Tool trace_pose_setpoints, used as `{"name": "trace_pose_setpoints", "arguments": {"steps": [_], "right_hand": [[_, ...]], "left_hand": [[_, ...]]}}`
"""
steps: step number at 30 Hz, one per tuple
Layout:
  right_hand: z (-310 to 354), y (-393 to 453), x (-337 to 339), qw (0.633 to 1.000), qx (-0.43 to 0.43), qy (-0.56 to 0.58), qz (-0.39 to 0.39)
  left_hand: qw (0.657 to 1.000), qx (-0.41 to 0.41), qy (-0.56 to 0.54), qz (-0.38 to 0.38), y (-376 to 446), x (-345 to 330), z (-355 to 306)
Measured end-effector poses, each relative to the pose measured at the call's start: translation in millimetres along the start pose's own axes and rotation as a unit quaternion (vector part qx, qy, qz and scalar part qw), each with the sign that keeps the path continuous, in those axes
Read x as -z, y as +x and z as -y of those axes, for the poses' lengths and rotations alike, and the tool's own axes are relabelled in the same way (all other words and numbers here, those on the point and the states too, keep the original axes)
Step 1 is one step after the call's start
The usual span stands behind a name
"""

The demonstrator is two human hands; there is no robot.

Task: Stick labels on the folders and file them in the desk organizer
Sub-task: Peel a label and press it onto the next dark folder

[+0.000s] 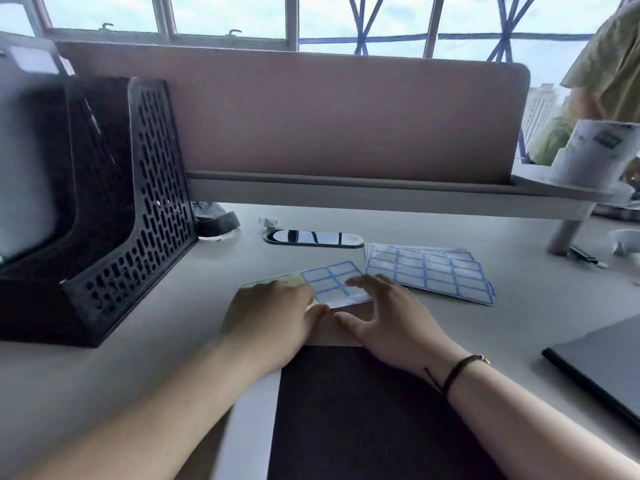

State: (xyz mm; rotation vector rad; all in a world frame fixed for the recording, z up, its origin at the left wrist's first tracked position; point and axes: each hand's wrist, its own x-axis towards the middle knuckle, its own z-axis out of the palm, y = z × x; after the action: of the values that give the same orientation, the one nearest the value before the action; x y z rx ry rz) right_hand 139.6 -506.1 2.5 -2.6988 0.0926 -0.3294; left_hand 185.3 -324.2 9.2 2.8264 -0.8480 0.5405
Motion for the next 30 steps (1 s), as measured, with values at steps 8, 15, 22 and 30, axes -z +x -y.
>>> {"name": "trace_pose_setpoints", "arguments": {"steps": [8, 15, 22, 30], "right_hand": [[-6.8, 3.3, -0.1, 0.997, 0.007, -0.039, -0.067], [-2.0, -2.2, -1.7, 0.989, 0.096, -0.021, -0.113], [2.0, -2.8, -1.9, 0.988, 0.091, 0.06, -0.109], [6.9, -4.9, -1.9, 0.962, 0.163, -0.044, -0.214]], "left_hand": [[0.995, -0.053, -0.03, -0.076, -3.3, -3.3, 4.1], [0.987, -0.077, 0.001, -0.142, -2.2, -8.2, 7.5], [0.967, -0.065, -0.066, -0.237, -1.5, -3.8, 10.3], [0.95, -0.097, -0.114, -0.275, -0.5, -1.1, 10.0]]}}
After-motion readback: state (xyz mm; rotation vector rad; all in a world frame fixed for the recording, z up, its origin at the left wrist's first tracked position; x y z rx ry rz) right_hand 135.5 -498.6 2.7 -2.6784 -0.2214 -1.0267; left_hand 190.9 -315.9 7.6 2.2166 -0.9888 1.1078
